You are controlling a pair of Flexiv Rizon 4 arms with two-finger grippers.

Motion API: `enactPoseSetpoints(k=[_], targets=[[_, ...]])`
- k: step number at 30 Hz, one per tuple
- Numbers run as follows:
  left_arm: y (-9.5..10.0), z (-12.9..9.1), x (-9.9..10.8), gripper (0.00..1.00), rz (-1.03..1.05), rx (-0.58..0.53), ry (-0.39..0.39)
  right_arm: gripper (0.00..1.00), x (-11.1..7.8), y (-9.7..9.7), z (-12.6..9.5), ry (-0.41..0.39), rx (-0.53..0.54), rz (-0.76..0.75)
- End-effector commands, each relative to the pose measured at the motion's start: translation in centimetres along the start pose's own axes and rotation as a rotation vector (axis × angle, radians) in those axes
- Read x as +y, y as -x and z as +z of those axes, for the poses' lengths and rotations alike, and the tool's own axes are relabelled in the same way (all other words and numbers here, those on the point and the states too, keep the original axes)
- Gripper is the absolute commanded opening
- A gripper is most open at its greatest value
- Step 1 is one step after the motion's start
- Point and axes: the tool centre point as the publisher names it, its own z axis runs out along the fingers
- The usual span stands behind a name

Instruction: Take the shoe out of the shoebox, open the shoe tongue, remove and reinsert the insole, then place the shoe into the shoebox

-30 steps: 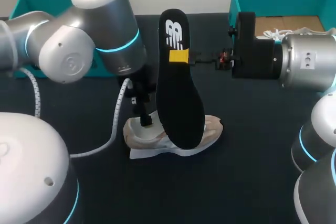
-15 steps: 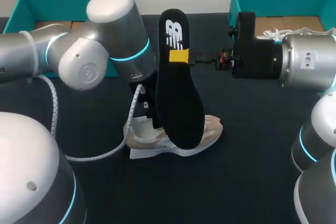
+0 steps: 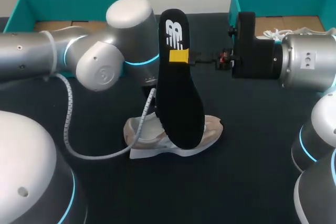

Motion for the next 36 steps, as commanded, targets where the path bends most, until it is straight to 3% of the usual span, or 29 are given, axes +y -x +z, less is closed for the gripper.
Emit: enactPoseSetpoints(k=[1,2,3,5,6,9,11,18,23,27,32,36], targets=[[0.0,0.1,-0.1,0.35,0.001,0.002,0.010,0.00,0.0,0.0,0.5,0.001,-0.004,0.002],[0.0,0.1,0.0,0.18,0.000,0.003,0.011,0.00,0.0,0.0,0.5,0.001,-0.004,0.002],[0.0,0.1,0.1,0.13,0.000,0.004,0.012,0.00,0.0,0.0,0.5,0.001,-0.004,0.002],[-0.1,0.0,0.2,0.07,-0.001,0.006,0.013,0.00,0.0,0.0,0.5,0.001,-0.004,0.002],[-0.1,-0.1,0.3,0.13,-0.002,0.007,0.012,0.00,0.0,0.0,0.5,0.001,-0.004,0.002],[-0.1,-0.2,0.5,0.15,-0.003,0.017,0.011,0.00,0.0,0.0,0.5,0.001,-0.004,0.002],[-0.2,-0.2,0.5,0.00,0.000,0.023,0.012,0.00,0.0,0.0,0.5,0.001,-0.004,0.002],[-0.4,-0.7,0.5,0.00,0.088,0.126,0.014,0.00,0.0,0.0,0.5,0.001,-0.004,0.002],[-0.4,-2.9,0.4,0.00,0.312,0.293,-0.015,0.00,0.0,0.0,0.5,0.001,-0.004,0.002],[0.5,-4.3,0.0,0.00,0.467,0.319,-0.019,0.00,0.0,0.0,0.5,0.001,-0.004,0.002],[1.1,-5.5,0.1,0.00,0.694,0.501,0.060,0.00,0.0,0.0,0.5,0.001,-0.004,0.002],[0.5,-6.6,-0.1,0.00,0.861,0.611,0.137,0.00,0.0,0.0,0.5,0.001,-0.004,0.002]])
